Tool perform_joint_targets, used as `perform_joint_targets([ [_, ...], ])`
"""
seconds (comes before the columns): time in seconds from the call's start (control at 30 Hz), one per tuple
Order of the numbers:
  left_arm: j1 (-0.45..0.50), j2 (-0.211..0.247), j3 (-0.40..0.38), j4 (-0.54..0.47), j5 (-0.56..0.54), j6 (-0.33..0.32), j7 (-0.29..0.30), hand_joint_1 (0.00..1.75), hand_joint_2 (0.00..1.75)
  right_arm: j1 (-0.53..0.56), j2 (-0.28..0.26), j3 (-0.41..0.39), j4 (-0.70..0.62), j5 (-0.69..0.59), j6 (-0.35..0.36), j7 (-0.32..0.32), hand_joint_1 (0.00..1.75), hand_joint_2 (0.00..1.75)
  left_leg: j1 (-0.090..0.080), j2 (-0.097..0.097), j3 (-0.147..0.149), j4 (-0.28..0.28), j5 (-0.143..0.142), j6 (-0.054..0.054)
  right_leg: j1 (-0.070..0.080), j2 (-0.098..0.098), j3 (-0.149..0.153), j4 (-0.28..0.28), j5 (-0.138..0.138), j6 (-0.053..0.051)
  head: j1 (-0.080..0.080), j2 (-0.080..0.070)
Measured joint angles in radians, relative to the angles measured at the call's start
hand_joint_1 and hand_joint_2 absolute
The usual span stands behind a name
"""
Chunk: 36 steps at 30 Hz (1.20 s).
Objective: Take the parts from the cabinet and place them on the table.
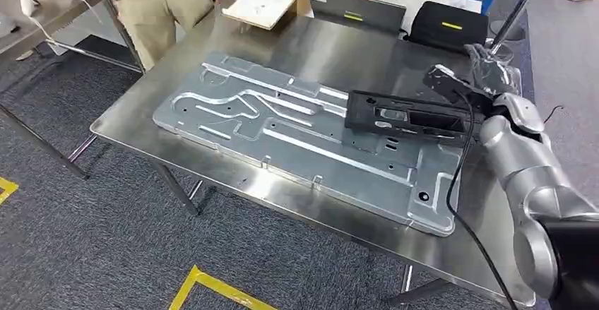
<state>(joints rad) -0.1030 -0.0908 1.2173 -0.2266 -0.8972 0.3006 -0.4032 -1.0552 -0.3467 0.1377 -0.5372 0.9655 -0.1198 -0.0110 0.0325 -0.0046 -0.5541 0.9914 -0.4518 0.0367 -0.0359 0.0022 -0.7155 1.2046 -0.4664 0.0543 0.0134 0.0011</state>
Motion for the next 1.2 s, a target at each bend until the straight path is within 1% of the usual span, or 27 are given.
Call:
perform_joint_targets([
  [0.03, -0.001, 0.0, 0.003, 0.0, 0.001, 0.001, 0.0, 0.0, 0.0, 0.0, 0.003, 0.0, -0.011, 0.007, -0.016, 0.002, 0.0, 0.0, 0.005, 0.0, 0.0, 0.009, -0.007, -0.008, -0.006, -0.003, 0.047, -0.091, 0.045, 0.007, 0.0, 0.0],
  [0.07, -0.002, 0.0, 0.005, 0.0, 0.003, 0.003, 0.0, 0.0, 0.0, 0.001, 0.006, 0.0, -0.025, 0.019, -0.039, 0.006, 0.0, 0.0, 0.011, 0.0, 0.0, 0.022, -0.017, -0.019, -0.01, -0.003, 0.086, -0.171, 0.05, 0.016, 0.0, 0.0],
  [0.1, -0.003, 0.003, 0.006, -0.001, 0.003, 0.004, -0.001, 0.0, 0.0, 0.002, 0.011, 0.003, -0.033, 0.027, -0.059, 0.013, 0.0, 0.0, 0.007, -0.001, -0.008, 0.022, -0.019, -0.027, -0.003, 0.002, 0.089, -0.164, 0.036, 0.012, 0.001, 0.0],
  [0.13, -0.005, 0.003, 0.008, 0.0, 0.005, 0.005, -0.002, 0.0, 0.0, 0.007, 0.013, 0.005, -0.047, 0.034, -0.075, 0.019, 0.0, 0.0, 0.002, -0.002, -0.011, 0.028, -0.021, -0.037, 0.005, 0.008, 0.084, -0.166, 0.04, -0.009, -0.002, 0.0],
  [0.2, -0.004, -0.001, 0.01, 0.0, 0.008, 0.005, -0.005, 0.0, 0.0, 0.031, 0.021, 0.008, -0.085, 0.036, -0.099, 0.035, 0.0, 0.0, 0.005, -0.002, -0.006, 0.022, -0.019, -0.046, 0.011, 0.008, 0.079, -0.159, 0.035, -0.025, -0.001, 0.0],
  [0.27, -0.005, -0.002, 0.011, 0.0, 0.009, 0.005, -0.007, 0.0, 0.0, 0.046, 0.034, 0.008, -0.124, 0.03, -0.113, 0.041, 0.0, 0.0, 0.009, -0.001, -0.012, 0.027, -0.029, -0.057, 0.005, 0.007, 0.078, -0.163, 0.039, -0.044, -0.002, 0.0],
  [0.33, -0.007, -0.002, 0.012, 0.0, 0.01, 0.005, -0.01, 0.0, 0.0, 0.06, 0.036, 0.008, -0.163, 0.023, -0.119, 0.045, 0.0, 0.0, 0.008, 0.001, -0.043, 0.109, -0.086, -0.054, 0.008, 0.004, 0.078, -0.163, 0.038, -0.058, -0.002, 0.0],
  [0.37, -0.008, -0.002, 0.012, 0.0, 0.011, 0.005, -0.011, 0.0, 0.0, 0.07, 0.037, 0.008, -0.178, 0.017, -0.118, 0.045, 0.0, 0.0, 0.005, 0.001, -0.084, 0.2, -0.13, -0.052, 0.012, 0.003, 0.077, -0.163, 0.039, -0.062, -0.002, 0.0],
  [0.43, -0.005, -0.002, 0.013, 0.0, 0.011, 0.004, -0.012, 0.0, 0.0, 0.094, 0.036, 0.008, -0.204, -0.001, -0.114, 0.041, 0.0, 0.0, 0.0, 0.001, -0.153, 0.344, -0.182, -0.047, 0.023, 0.002, 0.075, -0.162, 0.04, -0.067, -0.002, 0.0],
  [0.47, -0.004, -0.002, 0.013, 0.0, 0.011, 0.004, -0.012, 0.0, 0.0, 0.108, 0.035, 0.008, -0.216, -0.01, -0.112, 0.035, 0.0, 0.0, -0.004, 0.001, -0.163, 0.36, -0.175, -0.04, 0.028, 0.003, 0.075, -0.162, 0.041, -0.068, -0.002, 0.0],
  [0.5, -0.003, -0.003, 0.013, 0.0, 0.011, 0.004, -0.012, 0.0, 0.0, 0.117, 0.033, 0.008, -0.228, -0.016, -0.112, 0.03, 0.0, 0.0, -0.007, 0.001, -0.155, 0.339, -0.154, -0.035, 0.031, 0.003, 0.075, -0.162, 0.041, -0.068, -0.002, 0.0],
  [0.57, -0.003, -0.002, 0.013, 0.0, 0.011, 0.004, -0.012, 0.0, 0.0, 0.138, 0.022, 0.008, -0.267, -0.031, -0.109, 0.025, 0.0, 0.0, -0.022, 0.0, -0.064, 0.15, -0.051, -0.006, 0.04, 0.004, 0.077, -0.162, 0.041, -0.069, -0.002, 0.0],
  [0.6, -0.004, -0.001, 0.013, 0.0, 0.011, 0.004, -0.011, 0.0, 0.0, 0.144, 0.017, 0.007, -0.283, -0.037, -0.103, 0.023, 0.0, 0.0, -0.03, -0.002, -0.025, 0.065, -0.027, 0.01, 0.04, 0.004, 0.077, -0.162, 0.042, -0.07, -0.002, 0.0],
  [0.63, -0.005, 0.002, 0.014, 0.0, 0.011, 0.004, -0.011, 0.0, 0.0, 0.15, 0.016, 0.007, -0.29, -0.041, -0.102, 0.022, 0.0, 0.0, -0.031, 0.002, -0.014, 0.048, -0.036, 0.011, 0.048, 0.004, 0.074, -0.161, 0.044, -0.067, -0.001, 0.0],
  [0.67, -0.005, 0.0, 0.014, 0.0, 0.008, 0.004, -0.012, 0.0, 0.0, 0.161, 0.005, 0.006, -0.308, -0.05, -0.096, 0.019, 0.0, 0.0, -0.033, 0.001, -0.016, 0.044, -0.031, 0.005, 0.043, 0.004, 0.072, -0.161, 0.047, -0.062, -0.002, 0.0],
  [0.73, -0.003, 0.001, 0.014, 0.0, 0.005, 0.004, -0.012, 0.0, 0.0, 0.189, -0.008, 0.006, -0.334, -0.058, -0.096, 0.013, 0.0, 0.0, -0.035, 0.0, -0.017, 0.043, -0.025, 0.008, 0.038, 0.003, 0.072, -0.167, 0.055, -0.051, -0.001, 0.0],
  [0.77, -0.002, 0.0, 0.014, 0.0, 0.002, 0.004, -0.012, 0.0, 0.0, 0.198, -0.015, 0.006, -0.346, -0.06, -0.097, 0.011, 0.0, 0.0, -0.031, -0.001, -0.015, 0.029, -0.014, 0.013, 0.044, 0.002, 0.073, -0.168, 0.059, -0.044, -0.001, 0.0],
  [0.8, -0.004, 0.0, 0.014, 0.0, -0.001, 0.002, -0.012, 0.0, 0.0, 0.205, -0.025, 0.005, -0.36, -0.061, -0.097, 0.011, 0.0, 0.0, -0.027, 0.003, -0.013, 0.019, -0.004, 0.016, 0.037, 0.004, 0.068, -0.157, 0.043, -0.041, -0.002, 0.0],
  [0.83, -0.004, 0.0, 0.014, 0.0, -0.002, 0.002, -0.012, 0.0, 0.0, 0.204, -0.033, 0.003, -0.367, -0.061, -0.096, 0.011, 0.0, 0.0, -0.026, 0.004, -0.015, 0.012, 0.003, 0.021, 0.037, 0.003, 0.05, -0.121, 0.006, -0.036, 0.0, 0.0],
  [0.9, -0.004, 0.0, 0.014, 0.0, -0.006, 0.001, -0.012, 0.0, 0.0, 0.205, -0.039, 0.003, -0.379, -0.06, -0.093, 0.011, 0.0, 0.0, -0.026, 0.005, -0.024, 0.013, 0.008, 0.023, 0.031, 0.003, -0.01, 0.028, -0.079, -0.024, 0.0, 0.0],
  [0.93, -0.004, -0.001, 0.014, 0.0, -0.01, 0.0, -0.012, 0.0, 0.0, 0.209, -0.039, 0.003, -0.38, -0.057, -0.09, 0.01, 0.0, 0.0, -0.026, 0.008, -0.028, 0.013, 0.01, 0.023, 0.027, 0.003, -0.037, 0.099, -0.108, -0.019, 0.0, 0.0],
  [0.97, -0.004, -0.001, 0.014, 0.0, -0.011, -0.002, -0.012, 0.0, 0.0, 0.212, -0.039, 0.005, -0.38, -0.053, -0.086, 0.008, 0.0, 0.0, -0.026, 0.009, -0.032, 0.015, 0.011, 0.022, 0.024, 0.003, -0.048, 0.132, -0.114, -0.015, 0.0, 0.0],
  [1.0, -0.005, -0.003, 0.014, 0.0, -0.011, -0.004, -0.012, 0.0, 0.0, 0.213, -0.039, 0.005, -0.383, -0.053, -0.082, 0.008, 0.0, 0.0, -0.025, 0.009, -0.035, 0.016, 0.014, 0.021, 0.02, 0.002, -0.035, 0.117, -0.097, -0.011, 0.0, 0.0],
  [1.03, -0.005, -0.006, 0.014, 0.0, -0.01, -0.008, -0.012, 0.0, 0.0, 0.212, -0.04, 0.006, -0.387, -0.049, -0.08, 0.008, 0.0, 0.0, -0.024, 0.009, -0.037, 0.02, 0.014, 0.02, 0.016, 0.001, -0.001, 0.063, -0.065, -0.009, 0.0, 0.0],
  [1.1, -0.01, -0.016, 0.014, 0.0, -0.009, -0.016, -0.013, 0.0, 0.0, 0.201, -0.047, 0.007, -0.401, -0.043, -0.078, 0.005, 0.0, 0.0, -0.024, 0.009, -0.042, 0.029, 0.013, 0.017, 0.013, -0.002, 0.107, -0.117, 0.013, -0.012, 0.0, 0.0],
  [1.13, -0.013, -0.019, 0.014, 0.0, -0.009, -0.017, -0.012, 0.0, 0.0, 0.193, -0.05, 0.008, -0.408, -0.043, -0.077, 0.003, 0.0, 0.0, -0.026, 0.009, -0.046, 0.03, 0.014, 0.013, 0.015, -0.002, 0.132, -0.162, -0.004, -0.018, 0.0, 0.0],
  [1.2, -0.018, -0.025, 0.013, 0.0, -0.012, -0.018, -0.012, 0.0, 0.0, 0.186, -0.053, 0.009, -0.418, -0.041, -0.076, 0.0, 0.0, 0.0, -0.027, 0.008, -0.055, 0.034, 0.02, -0.003, 0.024, -0.002, 0.126, -0.173, 0.003, -0.03, 0.0, 0.0],
])
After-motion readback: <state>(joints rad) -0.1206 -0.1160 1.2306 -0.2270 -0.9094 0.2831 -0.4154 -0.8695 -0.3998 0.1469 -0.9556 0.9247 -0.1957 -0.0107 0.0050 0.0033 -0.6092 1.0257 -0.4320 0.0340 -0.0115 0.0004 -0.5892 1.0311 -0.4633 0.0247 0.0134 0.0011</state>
